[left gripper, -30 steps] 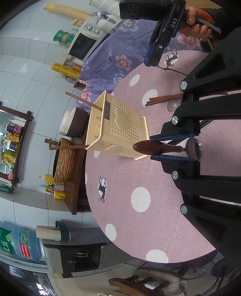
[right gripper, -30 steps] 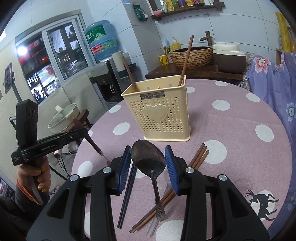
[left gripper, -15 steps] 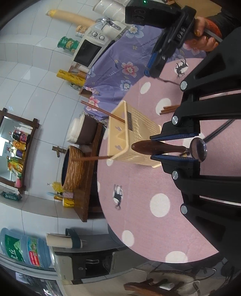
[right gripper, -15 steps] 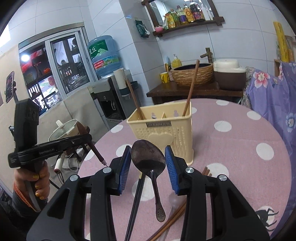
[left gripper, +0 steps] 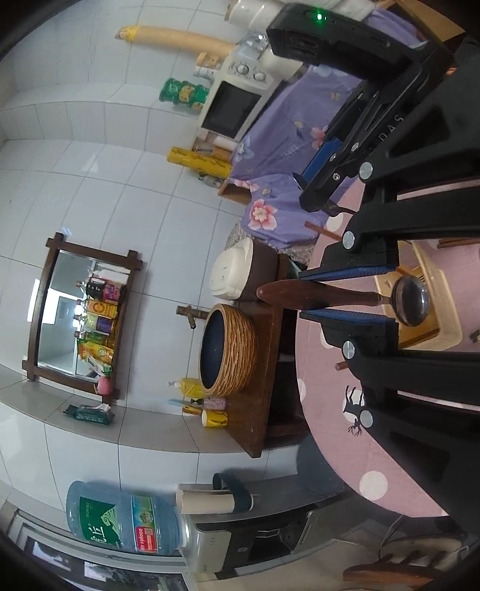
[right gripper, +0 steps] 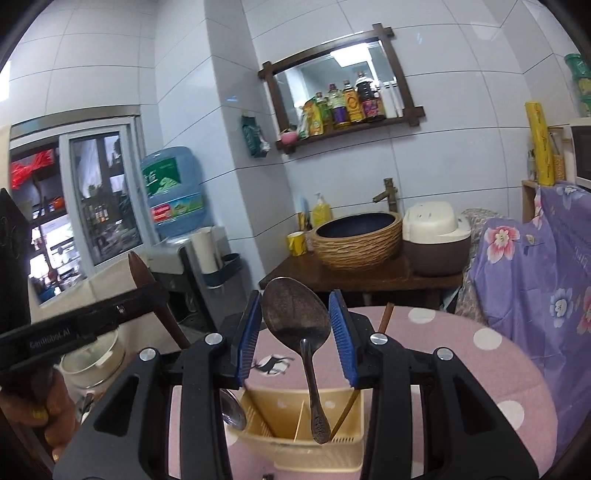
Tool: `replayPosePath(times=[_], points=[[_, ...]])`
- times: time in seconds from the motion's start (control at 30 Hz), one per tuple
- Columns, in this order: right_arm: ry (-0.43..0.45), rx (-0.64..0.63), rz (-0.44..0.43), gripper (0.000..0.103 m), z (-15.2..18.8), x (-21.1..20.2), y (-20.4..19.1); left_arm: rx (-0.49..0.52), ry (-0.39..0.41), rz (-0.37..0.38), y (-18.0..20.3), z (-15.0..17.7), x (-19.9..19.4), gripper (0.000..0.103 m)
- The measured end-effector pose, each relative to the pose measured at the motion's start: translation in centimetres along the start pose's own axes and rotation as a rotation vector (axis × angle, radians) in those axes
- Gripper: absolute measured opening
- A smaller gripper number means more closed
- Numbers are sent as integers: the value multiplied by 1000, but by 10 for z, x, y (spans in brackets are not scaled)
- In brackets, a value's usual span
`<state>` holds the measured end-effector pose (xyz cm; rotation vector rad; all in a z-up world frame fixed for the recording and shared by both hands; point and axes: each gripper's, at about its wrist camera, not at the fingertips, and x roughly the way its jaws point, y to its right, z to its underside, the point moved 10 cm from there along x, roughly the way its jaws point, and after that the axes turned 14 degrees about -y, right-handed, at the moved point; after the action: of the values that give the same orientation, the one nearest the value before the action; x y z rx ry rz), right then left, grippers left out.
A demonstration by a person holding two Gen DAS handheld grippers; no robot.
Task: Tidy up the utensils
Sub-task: 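Carry both spoons over the holder and release them inside, then move both tools back down toward the remaining chopsticks on the table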
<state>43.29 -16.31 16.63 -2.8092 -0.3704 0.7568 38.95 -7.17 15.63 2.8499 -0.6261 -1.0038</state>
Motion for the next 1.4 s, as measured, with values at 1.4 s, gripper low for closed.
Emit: replayPosePath(times=[1.4], points=[[-448, 107, 295, 61, 251, 7, 89, -59, -333, -95, -43, 232, 53, 46]])
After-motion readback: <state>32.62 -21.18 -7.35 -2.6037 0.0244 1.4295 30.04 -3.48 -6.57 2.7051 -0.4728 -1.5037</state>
